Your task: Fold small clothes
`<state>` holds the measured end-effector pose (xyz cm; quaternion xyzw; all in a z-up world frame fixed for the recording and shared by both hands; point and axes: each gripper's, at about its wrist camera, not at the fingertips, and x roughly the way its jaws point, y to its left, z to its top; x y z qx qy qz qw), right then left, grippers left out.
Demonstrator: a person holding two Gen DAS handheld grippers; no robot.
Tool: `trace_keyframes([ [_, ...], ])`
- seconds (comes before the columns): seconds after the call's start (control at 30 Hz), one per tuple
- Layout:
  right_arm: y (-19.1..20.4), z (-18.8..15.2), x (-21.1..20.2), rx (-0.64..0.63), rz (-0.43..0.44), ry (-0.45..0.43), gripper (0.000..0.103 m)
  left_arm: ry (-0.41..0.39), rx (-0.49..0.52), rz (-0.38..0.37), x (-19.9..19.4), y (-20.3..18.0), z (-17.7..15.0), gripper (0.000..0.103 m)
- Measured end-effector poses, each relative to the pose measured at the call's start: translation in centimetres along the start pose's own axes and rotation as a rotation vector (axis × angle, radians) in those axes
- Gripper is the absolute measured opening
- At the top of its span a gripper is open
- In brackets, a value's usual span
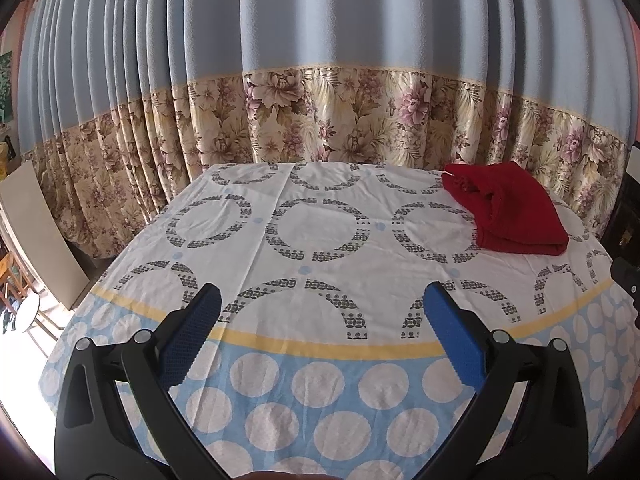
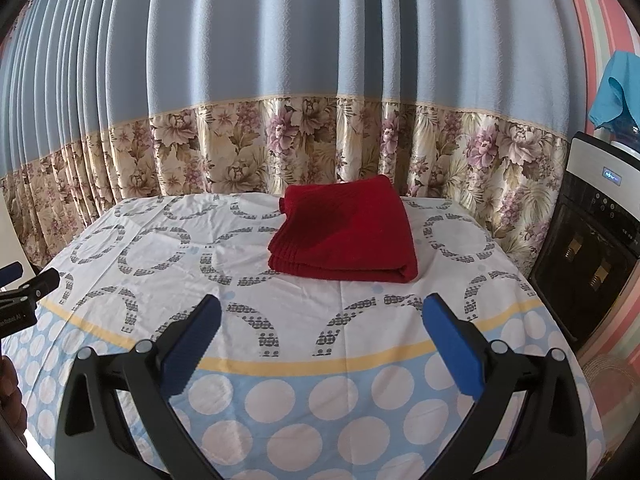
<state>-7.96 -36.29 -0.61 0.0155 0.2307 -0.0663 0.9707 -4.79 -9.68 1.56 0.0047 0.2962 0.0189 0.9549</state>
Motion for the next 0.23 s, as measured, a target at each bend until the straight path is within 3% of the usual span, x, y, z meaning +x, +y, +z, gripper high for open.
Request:
trace_keyframes([
  [0.23,0.12,-0.09,-0.10,-0.001,0.004,-0.002,0.101,-0.010,0.011,-0.002,-0.31,-0.35,-0.13,0.100],
])
